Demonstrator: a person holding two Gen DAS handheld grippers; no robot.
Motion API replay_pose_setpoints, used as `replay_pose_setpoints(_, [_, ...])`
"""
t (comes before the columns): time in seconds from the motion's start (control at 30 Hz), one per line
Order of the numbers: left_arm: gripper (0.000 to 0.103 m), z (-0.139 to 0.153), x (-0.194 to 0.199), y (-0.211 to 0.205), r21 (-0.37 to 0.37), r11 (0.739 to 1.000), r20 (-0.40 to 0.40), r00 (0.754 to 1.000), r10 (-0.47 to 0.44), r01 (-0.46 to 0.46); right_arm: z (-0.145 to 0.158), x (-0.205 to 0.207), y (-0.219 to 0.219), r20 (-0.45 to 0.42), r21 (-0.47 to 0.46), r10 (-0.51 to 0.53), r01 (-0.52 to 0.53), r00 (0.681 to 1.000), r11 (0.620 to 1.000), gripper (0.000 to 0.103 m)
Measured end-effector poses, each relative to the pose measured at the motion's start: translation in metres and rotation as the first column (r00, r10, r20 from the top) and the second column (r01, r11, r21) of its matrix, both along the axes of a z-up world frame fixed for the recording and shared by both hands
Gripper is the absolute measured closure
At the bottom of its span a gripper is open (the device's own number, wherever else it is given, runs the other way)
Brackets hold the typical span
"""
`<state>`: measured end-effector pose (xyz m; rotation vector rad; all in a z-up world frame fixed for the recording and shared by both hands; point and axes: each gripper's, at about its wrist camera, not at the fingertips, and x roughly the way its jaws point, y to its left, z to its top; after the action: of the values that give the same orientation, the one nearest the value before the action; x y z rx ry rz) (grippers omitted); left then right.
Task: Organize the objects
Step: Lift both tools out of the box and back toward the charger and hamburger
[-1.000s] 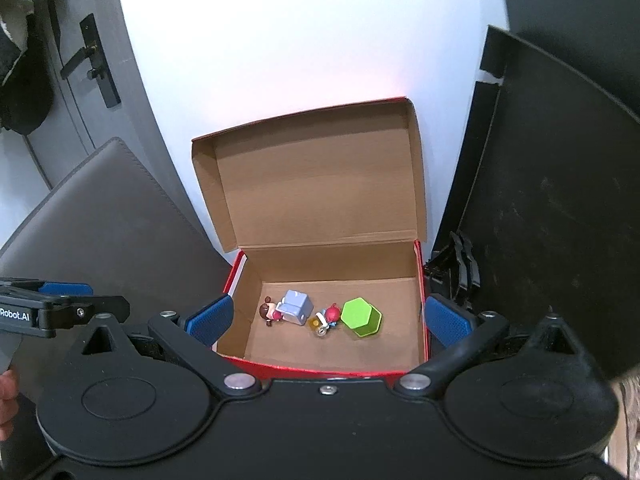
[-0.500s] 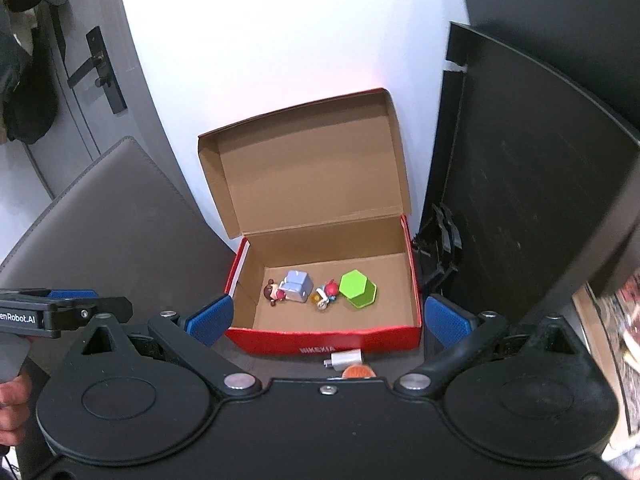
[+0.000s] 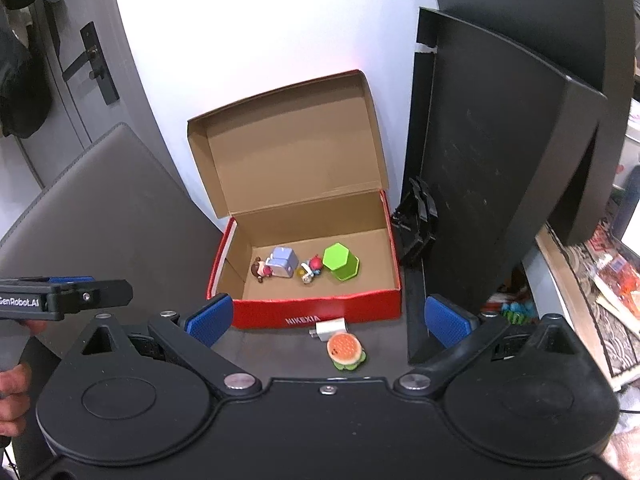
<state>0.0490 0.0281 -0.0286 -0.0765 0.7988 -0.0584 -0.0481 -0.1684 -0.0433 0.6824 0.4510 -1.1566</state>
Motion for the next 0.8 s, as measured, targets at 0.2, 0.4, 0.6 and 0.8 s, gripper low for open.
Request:
replay_pose_setpoints(0.2, [0.0,-0.017,0.005,-0.012,-0.027,0.998,-0.037,0.998,-0.059,0.058,-0.013,-0.007,0.007,-0.009,0.024,-0.008,0.009,1.0,1.0,0.0])
replay_pose_setpoints(0.4, [0.0,-0.03,0.013,-0.03,-0.029,0.984,-0.054,0.983,-0.174,0.173,-0.024,-0.011,0.013,-0.023,0.03,-0.007,0.007,1.0,1.0,0.0])
replay_pose_setpoints(0.6, [0.0,-0.036,0.019,-0.039,-0.029,0.984,-0.057,0.983,-0.175,0.173,-0.027,-0.008,0.014,-0.034,0.019,0.024,-0.023,0.999,1.0,0.0])
replay_pose_setpoints(0.8, [0.0,-0.043,0.025,-0.046,-0.012,0.983,-0.069,0.981,-0.183,0.183,-0.034,0.002,0.006,-0.047,0.021,0.048,-0.047,0.998,0.999,0.0])
